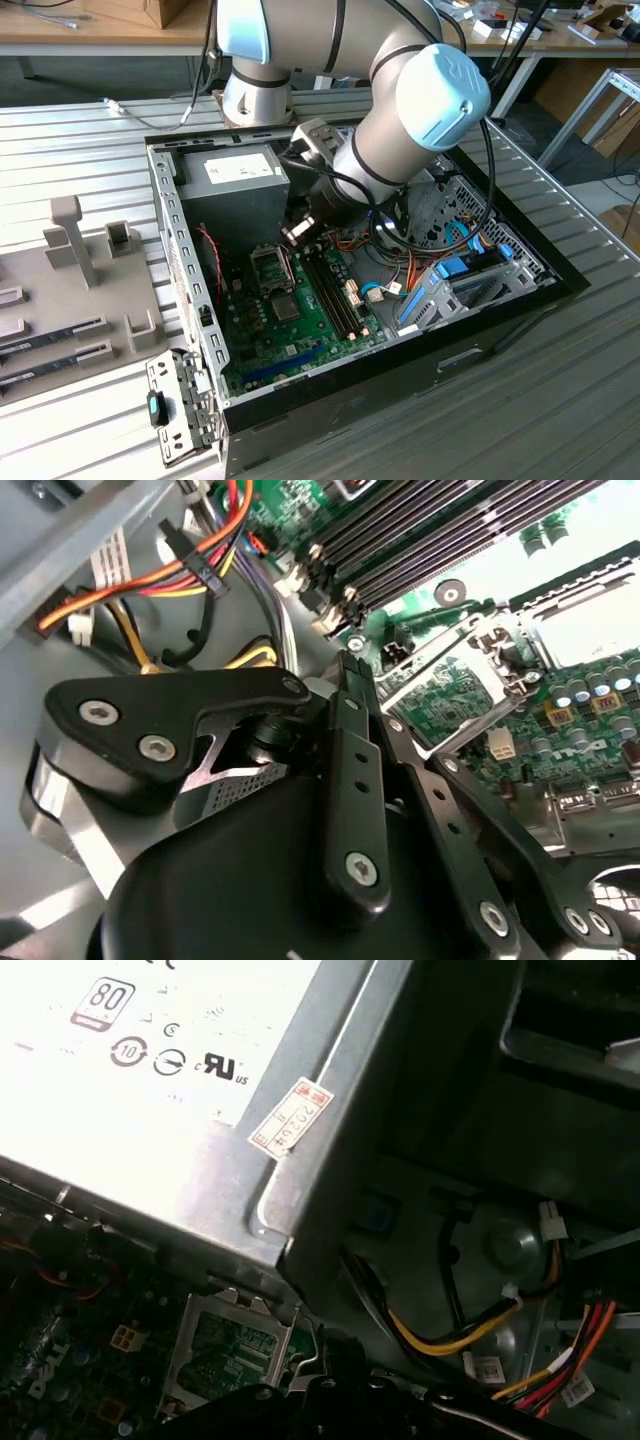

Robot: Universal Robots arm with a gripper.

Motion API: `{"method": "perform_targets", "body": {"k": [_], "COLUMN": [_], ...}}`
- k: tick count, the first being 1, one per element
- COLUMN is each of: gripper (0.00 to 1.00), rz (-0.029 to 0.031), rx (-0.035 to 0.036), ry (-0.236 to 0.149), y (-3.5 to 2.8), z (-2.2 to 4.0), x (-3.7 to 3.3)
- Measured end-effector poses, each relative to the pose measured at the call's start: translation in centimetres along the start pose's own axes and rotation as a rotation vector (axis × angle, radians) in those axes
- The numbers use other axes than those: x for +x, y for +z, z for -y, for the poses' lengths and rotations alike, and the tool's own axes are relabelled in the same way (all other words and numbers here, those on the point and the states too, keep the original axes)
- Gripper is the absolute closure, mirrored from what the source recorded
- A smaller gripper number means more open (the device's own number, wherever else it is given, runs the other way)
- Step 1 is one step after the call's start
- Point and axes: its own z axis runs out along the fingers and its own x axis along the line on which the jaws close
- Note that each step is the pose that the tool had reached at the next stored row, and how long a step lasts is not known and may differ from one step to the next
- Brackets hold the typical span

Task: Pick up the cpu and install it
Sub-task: 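Close the cpu cover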

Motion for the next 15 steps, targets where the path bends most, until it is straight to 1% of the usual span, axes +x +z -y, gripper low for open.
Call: {"method": "perform_targets", "body": {"k": [1, 2, 4, 6, 7, 9, 10, 11, 12, 14, 15], "gripper": [0.89, 0.89, 0.89, 0.89, 0.89, 0.89, 0.89, 0.89, 0.89, 0.89, 0.89], "rz": [-0.001, -0.0017, -0.0068, -0.0112, -0.0142, -0.017, -0.0195, -0.0236, -0.0342, -0.0432, -0.045], "rx": [-0.0075, -0.0124, -0.0295, -0.0338, -0.0375, -0.0397, -0.0404, -0.0409, -0.0405, -0.0401, -0.04], "ry": [-0.013, -0.021, -0.059, -0.077, -0.089, -0.099, -0.106, -0.117, -0.145, -0.17, -0.174], "y": [0.03, 0.05, 0.16, 0.24, 0.35, 0.52, 0.6, 0.67, 0.92, 1.22, 1.24], "z": [0.0, 0.0, 0.0, -0.03, -0.08, -0.14, -0.15, -0.14, -0.06, 0.1, 0.12], "x": [0.0, -0.01, -0.03, -0.04, -0.12, -0.27, -0.3, -0.32, -0.43, -0.74, -0.79]}}
